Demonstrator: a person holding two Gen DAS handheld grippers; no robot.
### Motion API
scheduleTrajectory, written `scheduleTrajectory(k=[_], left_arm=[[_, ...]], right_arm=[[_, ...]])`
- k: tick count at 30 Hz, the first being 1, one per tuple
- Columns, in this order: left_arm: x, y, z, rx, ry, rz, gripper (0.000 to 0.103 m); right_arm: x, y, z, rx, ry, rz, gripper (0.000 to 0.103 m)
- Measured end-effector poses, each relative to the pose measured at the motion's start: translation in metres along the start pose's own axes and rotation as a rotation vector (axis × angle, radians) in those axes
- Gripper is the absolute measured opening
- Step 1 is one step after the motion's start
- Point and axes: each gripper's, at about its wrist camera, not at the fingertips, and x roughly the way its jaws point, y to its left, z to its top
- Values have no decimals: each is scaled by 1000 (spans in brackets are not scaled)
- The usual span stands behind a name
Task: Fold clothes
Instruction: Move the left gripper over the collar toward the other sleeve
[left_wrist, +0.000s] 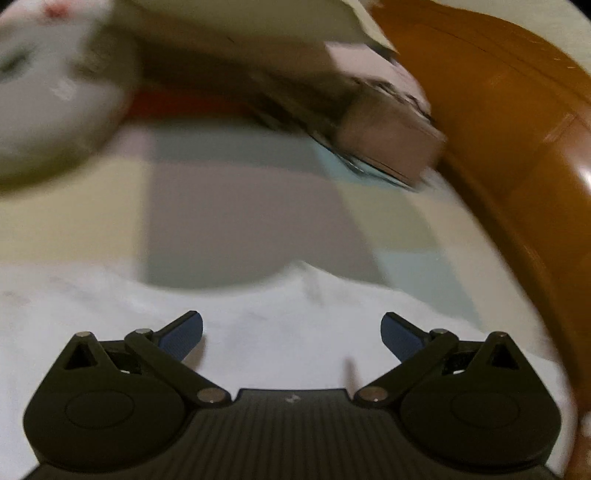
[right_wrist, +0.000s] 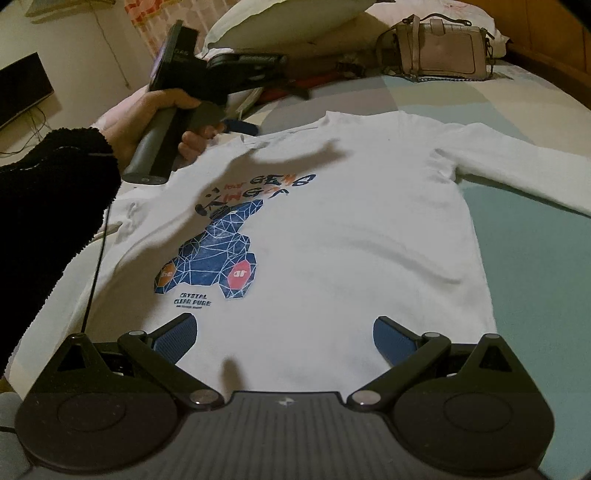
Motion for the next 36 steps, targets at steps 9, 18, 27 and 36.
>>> scheduleTrajectory(k=[9, 18, 27, 36], left_arm=[[21, -37, 2, 51, 22, -117, 101], [40, -76, 11, 102, 50, -193, 102], [29, -82, 22, 94, -5, -31, 102], [-118, -61, 0, 145, -60, 109, 102]], right_arm=[[0, -2, 0, 9, 6, 12, 103], [-5, -4, -1, 25, 4, 32, 103], [-4, -15, 1, 87, 2, 62, 103], [0, -15, 3, 100, -34, 48, 103]])
